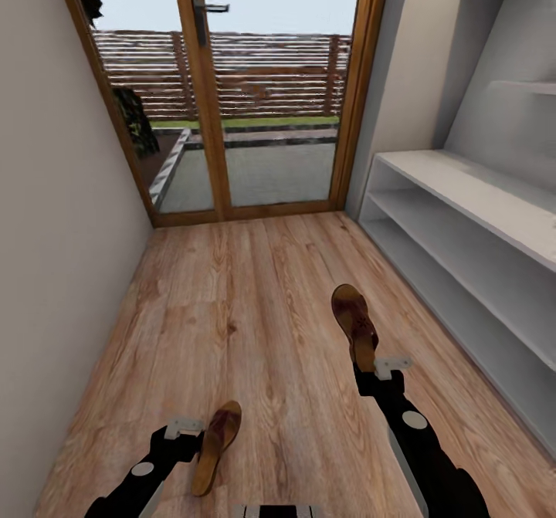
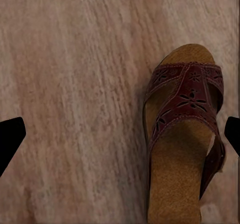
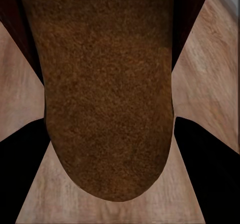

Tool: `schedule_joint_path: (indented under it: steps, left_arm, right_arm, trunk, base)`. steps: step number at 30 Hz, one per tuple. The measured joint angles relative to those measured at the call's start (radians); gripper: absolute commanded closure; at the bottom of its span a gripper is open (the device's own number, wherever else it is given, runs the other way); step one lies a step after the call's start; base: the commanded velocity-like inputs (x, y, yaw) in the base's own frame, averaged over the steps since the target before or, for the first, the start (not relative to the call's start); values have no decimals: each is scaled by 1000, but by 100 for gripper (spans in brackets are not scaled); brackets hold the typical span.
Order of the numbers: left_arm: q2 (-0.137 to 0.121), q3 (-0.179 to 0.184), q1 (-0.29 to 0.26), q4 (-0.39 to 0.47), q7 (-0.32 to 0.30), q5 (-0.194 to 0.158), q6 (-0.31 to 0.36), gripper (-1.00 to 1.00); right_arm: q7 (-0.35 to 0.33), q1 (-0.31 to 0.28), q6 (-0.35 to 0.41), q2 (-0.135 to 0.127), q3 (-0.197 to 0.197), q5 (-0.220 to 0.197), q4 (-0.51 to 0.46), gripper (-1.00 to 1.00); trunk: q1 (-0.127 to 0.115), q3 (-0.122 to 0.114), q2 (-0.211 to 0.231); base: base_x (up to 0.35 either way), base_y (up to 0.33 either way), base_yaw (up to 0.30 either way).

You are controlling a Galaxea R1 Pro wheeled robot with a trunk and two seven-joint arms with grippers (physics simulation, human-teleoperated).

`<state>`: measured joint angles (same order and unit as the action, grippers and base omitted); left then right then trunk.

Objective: Pick up the two gym shoes and the two sandals from the corridor floor and place them onto the hallstand (shoe rack) in the corridor, making sure they are on the rack and not on the floor. Arrange them so the two gym shoes are next to each other and the two sandals are next to each other.

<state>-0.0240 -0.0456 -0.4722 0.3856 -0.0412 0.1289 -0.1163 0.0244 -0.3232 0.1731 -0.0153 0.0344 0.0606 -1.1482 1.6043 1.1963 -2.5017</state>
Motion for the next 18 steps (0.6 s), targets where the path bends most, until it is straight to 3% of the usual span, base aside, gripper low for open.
schedule_joint_path:
  steps: [5, 14, 18]
  left_arm:
    - [1, 0, 0, 1, 0, 2, 0, -100]
    - [1, 2, 0, -2, 2, 3, 0, -100]
    - [1, 2, 0, -3, 3, 3, 0, -100]
  right_arm:
    - [1, 0, 1, 3, 4, 0, 0, 100]
    - [1, 0, 1, 4, 5, 2, -33, 100]
    - [1, 0, 1, 3, 4, 2, -44, 100]
  trunk:
    - [2, 25, -1]
    - [6, 62, -3]
    - [8, 78, -4]
  base:
    - [0, 0, -154]
    - [0, 0, -32]
    - [0, 0, -190]
